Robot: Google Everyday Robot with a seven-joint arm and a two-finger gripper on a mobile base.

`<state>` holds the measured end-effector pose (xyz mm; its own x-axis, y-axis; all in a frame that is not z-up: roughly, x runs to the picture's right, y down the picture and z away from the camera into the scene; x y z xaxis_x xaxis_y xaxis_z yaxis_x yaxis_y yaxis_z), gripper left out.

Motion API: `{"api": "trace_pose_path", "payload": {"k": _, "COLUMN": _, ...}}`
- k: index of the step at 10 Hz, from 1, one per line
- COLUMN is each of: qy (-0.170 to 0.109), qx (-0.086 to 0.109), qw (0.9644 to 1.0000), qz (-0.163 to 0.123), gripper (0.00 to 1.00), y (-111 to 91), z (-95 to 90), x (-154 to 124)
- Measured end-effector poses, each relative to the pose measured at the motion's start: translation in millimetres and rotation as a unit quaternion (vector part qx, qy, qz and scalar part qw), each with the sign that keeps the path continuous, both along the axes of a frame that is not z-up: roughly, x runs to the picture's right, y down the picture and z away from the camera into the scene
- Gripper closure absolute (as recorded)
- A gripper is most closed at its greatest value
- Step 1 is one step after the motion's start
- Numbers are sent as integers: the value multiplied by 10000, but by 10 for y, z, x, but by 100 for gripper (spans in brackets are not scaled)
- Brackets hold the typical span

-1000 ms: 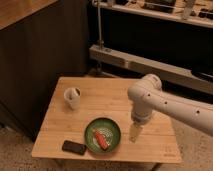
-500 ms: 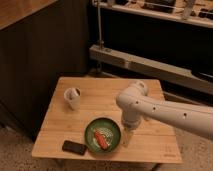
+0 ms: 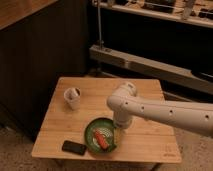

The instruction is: Drag the ceramic bowl in a circle

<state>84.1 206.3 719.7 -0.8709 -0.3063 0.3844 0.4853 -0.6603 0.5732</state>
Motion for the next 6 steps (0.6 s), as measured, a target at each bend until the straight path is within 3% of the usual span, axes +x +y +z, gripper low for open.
{"api": "trace_pose_path", "payload": {"k": 6, "qy": -208, "qx": 16, "qw": 9995, "qz": -254, "gripper": 20, "y": 15, "z": 212, "x": -214}}
